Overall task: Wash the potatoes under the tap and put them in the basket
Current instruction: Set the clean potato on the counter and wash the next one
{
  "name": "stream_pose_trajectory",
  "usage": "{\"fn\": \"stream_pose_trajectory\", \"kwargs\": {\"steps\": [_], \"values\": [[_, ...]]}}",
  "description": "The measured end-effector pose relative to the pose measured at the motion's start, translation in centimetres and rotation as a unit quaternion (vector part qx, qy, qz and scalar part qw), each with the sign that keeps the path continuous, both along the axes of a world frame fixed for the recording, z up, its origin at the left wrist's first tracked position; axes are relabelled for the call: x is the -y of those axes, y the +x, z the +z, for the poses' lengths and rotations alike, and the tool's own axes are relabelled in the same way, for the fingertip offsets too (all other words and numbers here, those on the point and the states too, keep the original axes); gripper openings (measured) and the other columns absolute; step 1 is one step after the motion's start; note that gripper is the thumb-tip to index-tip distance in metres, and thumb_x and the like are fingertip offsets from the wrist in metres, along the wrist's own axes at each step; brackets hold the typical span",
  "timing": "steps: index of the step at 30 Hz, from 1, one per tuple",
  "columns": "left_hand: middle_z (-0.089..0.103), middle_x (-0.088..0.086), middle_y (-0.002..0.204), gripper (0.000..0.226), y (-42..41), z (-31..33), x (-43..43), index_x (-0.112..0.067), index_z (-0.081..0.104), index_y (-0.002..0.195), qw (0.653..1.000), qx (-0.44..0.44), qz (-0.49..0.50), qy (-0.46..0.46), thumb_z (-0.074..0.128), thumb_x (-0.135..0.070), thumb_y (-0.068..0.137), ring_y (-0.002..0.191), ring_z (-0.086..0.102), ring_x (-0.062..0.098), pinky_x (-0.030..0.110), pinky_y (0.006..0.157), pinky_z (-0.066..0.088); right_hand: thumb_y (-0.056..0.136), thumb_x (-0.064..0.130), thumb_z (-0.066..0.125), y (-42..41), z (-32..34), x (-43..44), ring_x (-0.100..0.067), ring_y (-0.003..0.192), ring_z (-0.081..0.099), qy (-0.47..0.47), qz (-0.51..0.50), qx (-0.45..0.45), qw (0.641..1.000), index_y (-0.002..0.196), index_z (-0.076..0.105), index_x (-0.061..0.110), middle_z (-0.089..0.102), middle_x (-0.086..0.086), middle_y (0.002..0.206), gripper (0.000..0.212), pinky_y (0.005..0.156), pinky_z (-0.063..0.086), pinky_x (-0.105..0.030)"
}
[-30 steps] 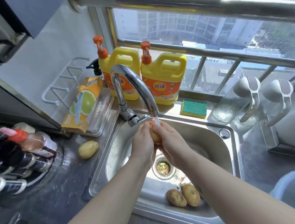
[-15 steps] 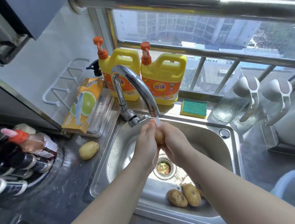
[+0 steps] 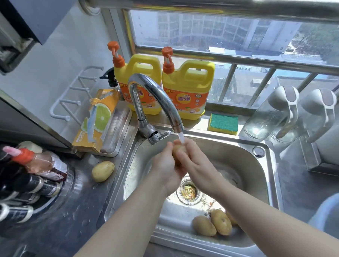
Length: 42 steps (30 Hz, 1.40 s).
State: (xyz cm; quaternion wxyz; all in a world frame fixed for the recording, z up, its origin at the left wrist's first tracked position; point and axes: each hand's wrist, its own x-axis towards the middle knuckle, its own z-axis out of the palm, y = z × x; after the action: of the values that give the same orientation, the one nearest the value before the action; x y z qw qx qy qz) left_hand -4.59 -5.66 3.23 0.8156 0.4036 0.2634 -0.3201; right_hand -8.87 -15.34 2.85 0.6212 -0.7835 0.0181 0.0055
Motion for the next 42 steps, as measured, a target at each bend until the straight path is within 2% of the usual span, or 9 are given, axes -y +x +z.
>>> {"fn": "stream_pose_trajectory", "kwargs": {"steps": [6,11,16,21,24,29,32,36,42], "values": [[0.062,-0.004,0.076,0.034,-1.5,-0.5,-0.4,-0.021,0.064,0.110,0.946,0.213,-0.171,0.176,0.037,-0.042,0.107,0.058,0.049,0.008,0.023,0.055,0.036,0.110,0.033,0.036,1.8,-0.2,0.7,-0.023,0.073,0.056,0.142,-0.101,-0.120,0.977,0.107,0.065,-0.001,0.064,-0.013,0.086,0.045,0.061,0.048,-0.035],[0.053,0.003,0.065,0.043,-1.2,-0.1,-0.4,-0.009,0.060,0.108,0.986,0.104,-0.087,0.101,0.033,-0.043,0.108,0.049,0.038,0.009,0.020,0.042,0.030,0.110,0.022,0.037,1.5,-0.1,0.6,-0.019,0.054,0.050,0.300,-0.067,-0.173,0.936,0.125,0.063,0.002,0.064,-0.005,0.070,0.037,0.053,0.042,-0.029],[0.056,0.000,0.068,0.046,-1.6,-0.5,-0.4,-0.012,0.060,0.115,0.970,0.160,-0.123,0.138,0.026,-0.043,0.109,0.049,0.035,0.008,0.021,0.045,0.029,0.098,0.025,0.053,1.3,-0.5,0.2,-0.021,0.066,0.048,0.220,-0.060,-0.140,0.964,0.104,0.061,-0.002,0.055,-0.014,0.081,0.028,0.055,0.039,-0.028],[0.061,0.003,0.087,0.049,-2.0,-1.4,-0.5,-0.025,0.051,0.131,0.928,0.252,-0.182,0.205,0.039,-0.058,0.096,0.055,0.044,0.008,0.026,0.055,0.037,0.108,0.033,0.044,2.1,0.2,0.3,-0.019,0.059,0.062,0.269,-0.132,-0.185,0.936,0.103,0.068,0.001,0.069,-0.016,0.083,0.041,0.047,0.045,-0.026],[0.058,0.000,0.077,0.042,-1.6,-0.8,-0.7,-0.012,0.054,0.126,0.952,0.212,-0.148,0.162,0.032,-0.043,0.108,0.051,0.041,0.008,0.023,0.050,0.034,0.109,0.028,0.043,1.5,0.3,0.4,-0.014,0.054,0.055,0.218,-0.075,-0.145,0.962,0.114,0.061,0.006,0.062,-0.014,0.082,0.028,0.048,0.043,-0.028],[0.054,-0.005,0.056,0.051,-0.8,-1.0,-0.8,-0.006,0.059,0.116,0.957,0.169,-0.161,0.173,0.025,-0.043,0.110,0.046,0.041,0.009,0.024,0.045,0.033,0.106,0.025,0.051,0.5,0.1,1.1,-0.016,0.078,0.062,0.126,0.008,-0.119,0.985,0.137,0.046,0.024,0.065,-0.017,0.102,0.031,0.071,0.052,-0.033],[0.058,-0.006,0.065,0.057,-1.1,-1.4,-0.6,-0.008,0.056,0.122,0.929,0.223,-0.171,0.241,0.028,-0.054,0.104,0.051,0.046,0.010,0.029,0.052,0.038,0.105,0.026,0.054,1.1,0.8,0.6,-0.021,0.059,0.057,0.177,-0.042,-0.123,0.976,0.120,0.055,0.012,0.063,-0.016,0.082,0.021,0.050,0.047,-0.033],[0.057,-0.006,0.081,0.050,-1.7,-1.1,-0.7,-0.017,0.049,0.128,0.877,0.290,-0.215,0.316,0.025,-0.055,0.105,0.064,0.053,0.011,0.034,0.068,0.042,0.109,0.023,0.041,2.0,1.2,0.1,-0.012,0.054,0.055,0.212,-0.113,-0.120,0.963,0.093,0.064,0.010,0.063,0.001,0.065,0.031,0.048,0.045,-0.026],[0.061,0.008,0.079,0.051,-0.8,-1.6,-1.1,-0.013,0.059,0.123,0.933,0.208,-0.152,0.252,0.023,-0.046,0.108,0.056,0.052,0.012,0.027,0.051,0.043,0.103,0.021,0.056,0.7,1.0,0.8,-0.011,0.068,0.058,0.170,0.028,-0.146,0.974,0.135,0.047,0.019,0.062,-0.005,0.088,0.034,0.062,0.050,-0.025]]}}
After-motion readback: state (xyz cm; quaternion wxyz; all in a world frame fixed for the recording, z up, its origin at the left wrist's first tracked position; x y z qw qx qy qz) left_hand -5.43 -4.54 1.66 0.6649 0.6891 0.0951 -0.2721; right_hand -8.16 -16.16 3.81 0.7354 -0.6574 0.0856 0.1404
